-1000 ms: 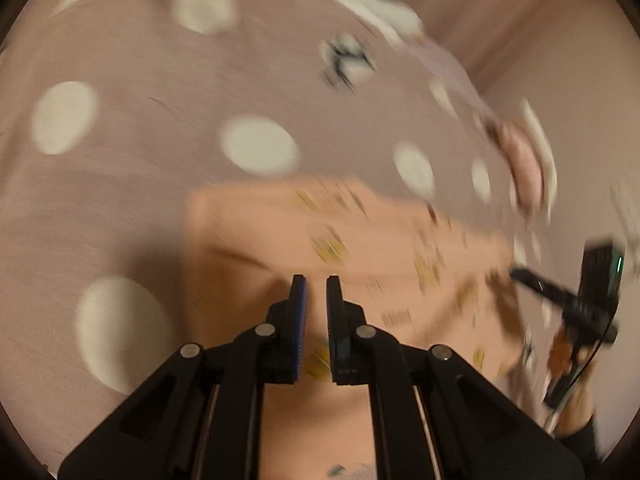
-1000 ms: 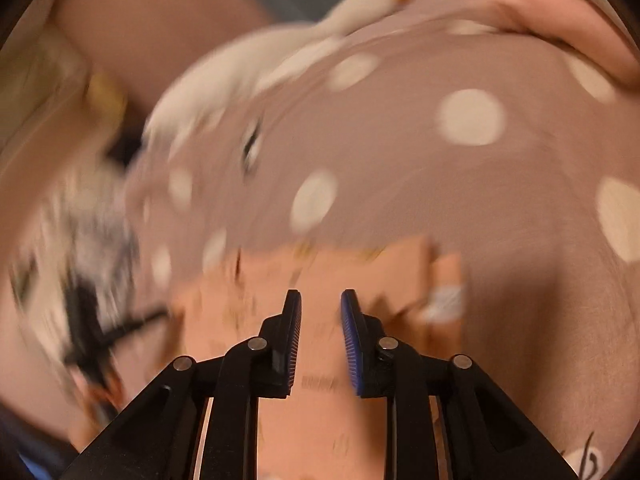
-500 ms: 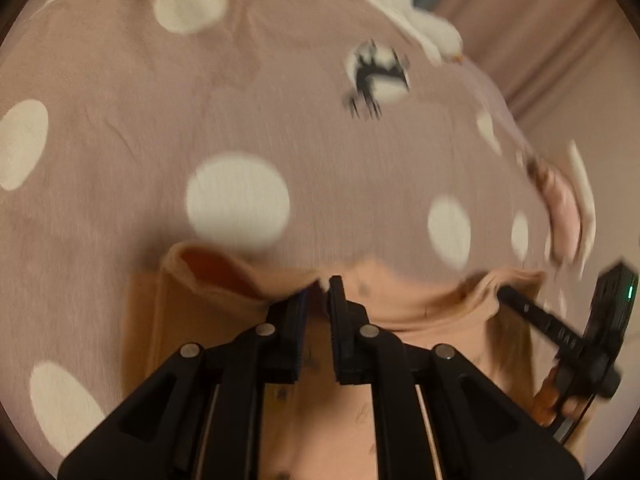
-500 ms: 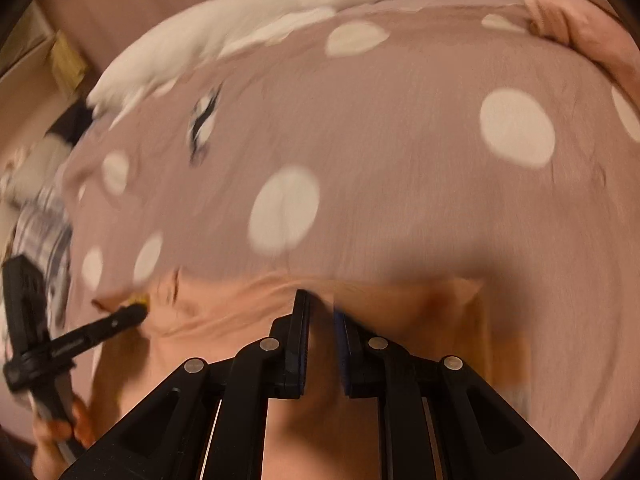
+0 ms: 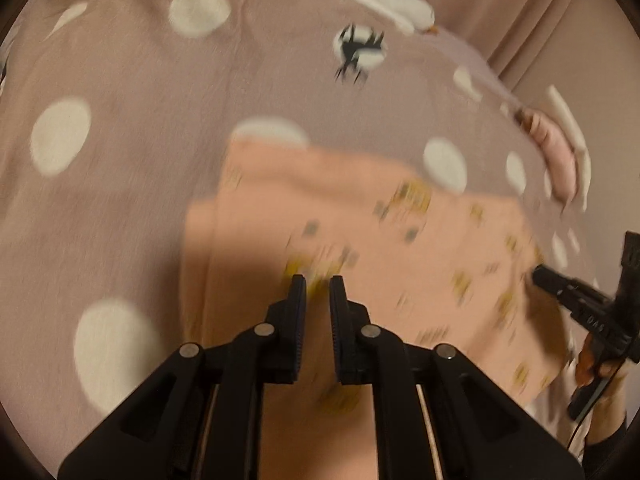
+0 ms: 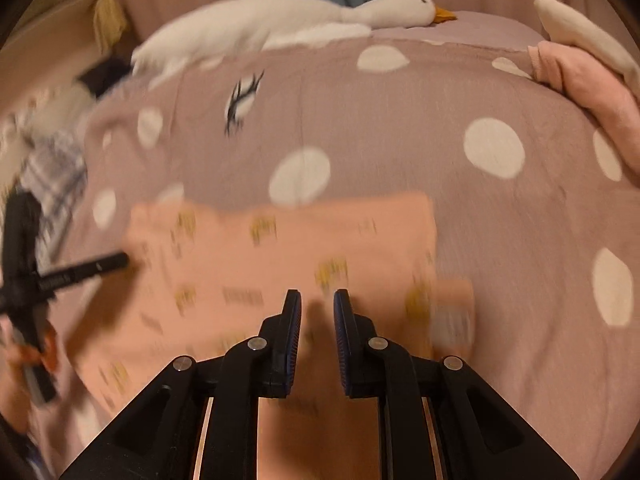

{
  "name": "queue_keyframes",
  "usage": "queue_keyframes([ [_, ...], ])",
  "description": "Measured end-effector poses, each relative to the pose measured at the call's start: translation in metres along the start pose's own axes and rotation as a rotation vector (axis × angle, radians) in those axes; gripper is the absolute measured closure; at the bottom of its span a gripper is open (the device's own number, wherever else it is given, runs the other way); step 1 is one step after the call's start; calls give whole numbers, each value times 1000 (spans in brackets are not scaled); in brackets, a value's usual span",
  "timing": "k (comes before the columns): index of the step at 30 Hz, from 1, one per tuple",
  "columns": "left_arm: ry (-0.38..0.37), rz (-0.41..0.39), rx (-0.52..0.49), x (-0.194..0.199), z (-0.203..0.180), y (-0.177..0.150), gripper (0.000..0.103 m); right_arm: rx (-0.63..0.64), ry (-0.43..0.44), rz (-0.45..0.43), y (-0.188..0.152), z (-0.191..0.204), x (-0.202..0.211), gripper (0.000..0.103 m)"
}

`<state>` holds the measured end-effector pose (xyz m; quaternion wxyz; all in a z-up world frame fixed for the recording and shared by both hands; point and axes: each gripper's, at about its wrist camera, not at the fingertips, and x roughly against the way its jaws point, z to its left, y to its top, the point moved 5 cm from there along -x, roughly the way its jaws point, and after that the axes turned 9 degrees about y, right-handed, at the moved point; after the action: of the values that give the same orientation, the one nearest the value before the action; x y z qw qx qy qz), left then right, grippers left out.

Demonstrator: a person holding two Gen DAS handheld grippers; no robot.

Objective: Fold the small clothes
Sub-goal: 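Lift the hem with both tools and fold it toward the collar, then open both tools to release the folded hem and withdraw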

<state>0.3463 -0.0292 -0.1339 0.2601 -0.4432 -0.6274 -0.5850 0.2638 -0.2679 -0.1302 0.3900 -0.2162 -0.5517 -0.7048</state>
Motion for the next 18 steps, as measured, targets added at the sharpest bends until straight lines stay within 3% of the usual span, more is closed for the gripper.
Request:
queue_keyframes([
  [5,-35,6,-3,20,12,-39,92,36,-45,19,-28,0,6,87],
  [13,-92,26,75,49,31,-73,89,-26,24,46,-65,-8,37,86],
  [15,-91,17,103,56,38,-73,75,-67,74,34,-68,-10,47,78],
  [17,-85,2,121,62,43,-71,51,-118,140,-1,-68,-14,58,61],
  [18,-72,-9,127,64,45,-70,48,-142,157,-16,-68,-16,61,52],
])
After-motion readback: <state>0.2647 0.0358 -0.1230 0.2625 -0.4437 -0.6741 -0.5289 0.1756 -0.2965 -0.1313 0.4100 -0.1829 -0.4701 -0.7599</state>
